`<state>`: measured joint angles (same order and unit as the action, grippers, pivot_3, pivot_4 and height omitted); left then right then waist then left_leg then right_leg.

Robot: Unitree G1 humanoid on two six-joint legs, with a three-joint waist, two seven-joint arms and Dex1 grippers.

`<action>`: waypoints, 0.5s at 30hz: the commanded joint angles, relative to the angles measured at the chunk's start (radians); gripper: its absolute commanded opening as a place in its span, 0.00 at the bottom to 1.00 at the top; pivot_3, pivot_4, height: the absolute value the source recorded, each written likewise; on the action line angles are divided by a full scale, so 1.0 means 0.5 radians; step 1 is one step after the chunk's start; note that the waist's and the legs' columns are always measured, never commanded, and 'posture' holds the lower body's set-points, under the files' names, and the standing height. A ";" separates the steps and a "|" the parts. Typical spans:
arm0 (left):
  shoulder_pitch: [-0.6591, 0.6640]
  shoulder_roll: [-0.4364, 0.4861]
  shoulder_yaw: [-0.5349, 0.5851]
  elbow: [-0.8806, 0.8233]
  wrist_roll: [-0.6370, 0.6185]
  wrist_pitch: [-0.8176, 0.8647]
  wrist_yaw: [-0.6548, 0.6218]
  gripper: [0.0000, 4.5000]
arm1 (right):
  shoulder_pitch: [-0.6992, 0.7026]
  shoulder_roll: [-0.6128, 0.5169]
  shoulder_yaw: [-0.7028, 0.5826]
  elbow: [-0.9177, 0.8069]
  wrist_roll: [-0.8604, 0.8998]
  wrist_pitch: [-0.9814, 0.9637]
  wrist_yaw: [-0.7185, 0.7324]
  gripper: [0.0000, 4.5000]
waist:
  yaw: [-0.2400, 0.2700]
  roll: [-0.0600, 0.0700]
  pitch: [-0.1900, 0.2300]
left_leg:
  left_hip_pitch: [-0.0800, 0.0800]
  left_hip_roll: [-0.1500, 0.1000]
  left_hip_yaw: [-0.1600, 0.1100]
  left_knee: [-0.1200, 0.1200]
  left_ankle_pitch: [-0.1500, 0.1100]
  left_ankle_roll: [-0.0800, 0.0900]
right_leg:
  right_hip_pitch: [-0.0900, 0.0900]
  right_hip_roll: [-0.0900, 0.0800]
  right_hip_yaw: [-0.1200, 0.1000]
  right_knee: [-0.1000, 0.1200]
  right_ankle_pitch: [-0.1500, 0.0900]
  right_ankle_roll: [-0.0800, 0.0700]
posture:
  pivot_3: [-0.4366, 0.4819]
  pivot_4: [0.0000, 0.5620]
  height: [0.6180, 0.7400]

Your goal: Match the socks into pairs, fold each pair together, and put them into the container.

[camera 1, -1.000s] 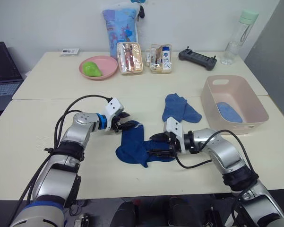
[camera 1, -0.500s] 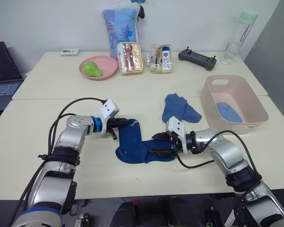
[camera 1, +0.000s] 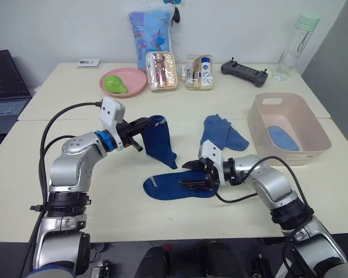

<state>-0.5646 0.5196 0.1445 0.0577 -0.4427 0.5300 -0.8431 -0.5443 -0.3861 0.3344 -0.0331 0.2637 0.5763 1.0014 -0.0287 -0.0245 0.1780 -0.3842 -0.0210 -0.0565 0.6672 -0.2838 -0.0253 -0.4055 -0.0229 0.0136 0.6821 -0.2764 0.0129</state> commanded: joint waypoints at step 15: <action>-0.264 0.164 0.168 -0.432 -0.668 0.640 0.004 0.01 | -0.031 0.165 -0.306 0.121 0.147 0.057 -0.232 0.69 | -0.002 0.000 0.000 | 0.001 0.000 0.001 -0.001 0.001 -0.001 | 0.000 0.001 0.001 0.000 0.000 0.000 | 0.48 0.27 1.00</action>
<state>-0.6709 0.6015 0.2235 -0.1201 -0.7479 0.8482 -0.8435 -0.5607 -0.3197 0.1687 0.0387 0.3348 0.6300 0.8989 -0.0298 -0.0244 0.1780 -0.3837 -0.0208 -0.0562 0.6668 -0.2834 -0.0259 -0.4056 -0.0225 0.0139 0.6825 -0.2764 0.0130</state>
